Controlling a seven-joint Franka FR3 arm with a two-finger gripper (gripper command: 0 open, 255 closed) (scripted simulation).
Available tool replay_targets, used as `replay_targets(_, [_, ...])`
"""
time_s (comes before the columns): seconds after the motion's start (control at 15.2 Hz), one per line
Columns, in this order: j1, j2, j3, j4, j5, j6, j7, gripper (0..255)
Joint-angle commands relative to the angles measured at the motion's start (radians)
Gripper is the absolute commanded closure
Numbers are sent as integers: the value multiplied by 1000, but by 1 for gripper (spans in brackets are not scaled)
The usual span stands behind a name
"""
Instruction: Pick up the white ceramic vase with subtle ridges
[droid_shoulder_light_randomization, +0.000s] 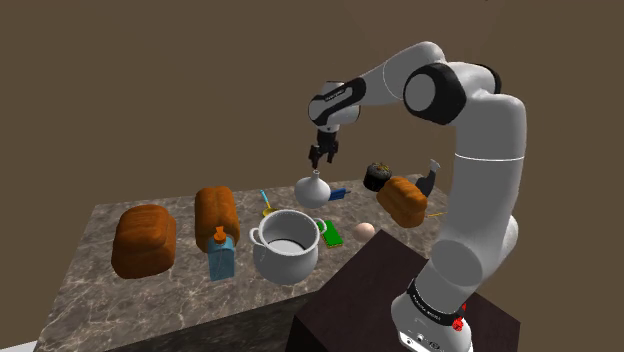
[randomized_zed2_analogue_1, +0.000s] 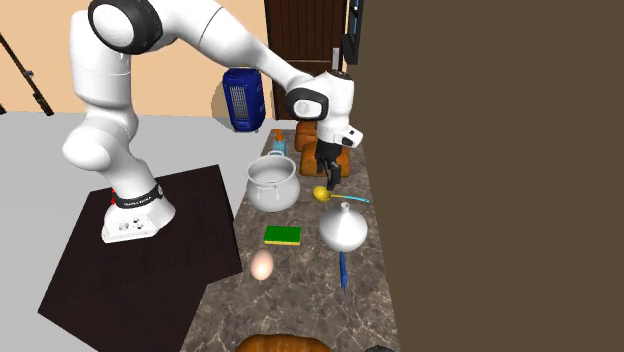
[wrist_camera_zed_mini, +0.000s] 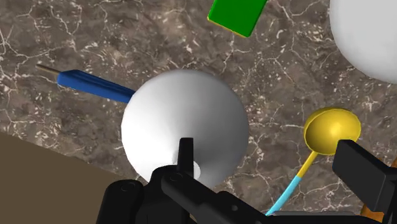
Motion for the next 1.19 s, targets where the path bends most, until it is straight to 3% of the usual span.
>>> replay_targets(0.0, [-20, 77, 0, 78, 14, -2, -22, 0])
replay_targets(0.4, [-71, 302, 11, 330, 44, -29, -52, 0])
replay_targets(0.99, [-76, 365, 19, 328, 53, 35, -56, 0])
replay_targets(1.06, [-76, 369, 19, 332, 53, 35, -56, 255])
replay_targets(1.12, [-76, 369, 19, 333, 53, 35, -56, 255])
